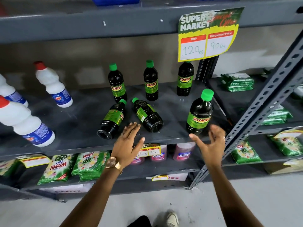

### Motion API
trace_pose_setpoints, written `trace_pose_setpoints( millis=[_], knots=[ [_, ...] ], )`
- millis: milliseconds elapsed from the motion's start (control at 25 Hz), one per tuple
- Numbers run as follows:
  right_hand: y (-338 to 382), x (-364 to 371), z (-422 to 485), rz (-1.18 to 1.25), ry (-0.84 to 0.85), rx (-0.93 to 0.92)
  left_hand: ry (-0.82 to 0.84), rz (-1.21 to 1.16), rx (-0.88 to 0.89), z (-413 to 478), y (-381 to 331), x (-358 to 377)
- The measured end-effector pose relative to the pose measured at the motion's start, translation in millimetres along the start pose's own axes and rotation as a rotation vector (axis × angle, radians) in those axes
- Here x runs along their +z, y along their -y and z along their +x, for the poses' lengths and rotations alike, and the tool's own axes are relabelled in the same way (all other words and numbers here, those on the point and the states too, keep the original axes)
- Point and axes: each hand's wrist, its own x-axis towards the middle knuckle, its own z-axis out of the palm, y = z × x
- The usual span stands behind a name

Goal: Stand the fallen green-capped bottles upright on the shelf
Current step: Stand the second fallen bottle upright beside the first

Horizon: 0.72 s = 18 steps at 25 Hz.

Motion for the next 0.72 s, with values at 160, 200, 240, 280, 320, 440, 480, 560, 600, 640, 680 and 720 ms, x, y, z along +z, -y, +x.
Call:
trace_pose_setpoints(
  millis=[160,200,240,280,320,440,480,560,600,640,680,720],
  knots=[
    [32.2,61.4,-67.5,-0.171,0.106,-0.147,-0.195,-0.036,0.132,-3.4,40.0,-59.7],
    [44.6,81.9,-61.3,-0.222,0.154,-0.206,-0.233,-0.025,0.104,1.3,55.5,-73.4],
    [57.1,104.7,-46.3,-0.312,0.169,-0.263,-0.25,-0.012,0.056,7.1,73.6,-86.2],
    [69.0,126.4,-25.3,-0.43,0.179,-0.284,-0.242,0.002,-0.009,13.7,91.8,-95.7],
    [80.6,145.9,-0.7,-0.554,0.229,-0.235,-0.205,0.015,-0.09,20.8,109.9,-101.6],
    [97.4,184.8,58.8,-0.734,0.599,0.25,0.059,0.048,-0.294,40.0,149.7,-101.4],
    [98.8,189.7,65.2,-0.726,0.683,0.371,0.139,0.07,-0.312,43.6,156.6,-96.4],
    [91.5,193.8,67.6,-0.696,0.665,0.391,0.186,0.12,-0.276,45.5,167.9,-84.3],
    [86.8,192.4,64.5,-0.671,0.602,0.344,0.163,0.133,-0.25,45.4,171.6,-79.0],
    [80.9,190.5,59.6,-0.612,0.517,0.281,0.13,0.141,-0.237,44.4,174.3,-75.0],
    [75.3,189.7,54.8,-0.517,0.418,0.208,0.102,0.151,-0.228,44.1,177.0,-72.4],
    [70.0,189.3,49.8,-0.406,0.313,0.13,0.089,0.161,-0.218,44.7,179.5,-70.7]
  ],
)
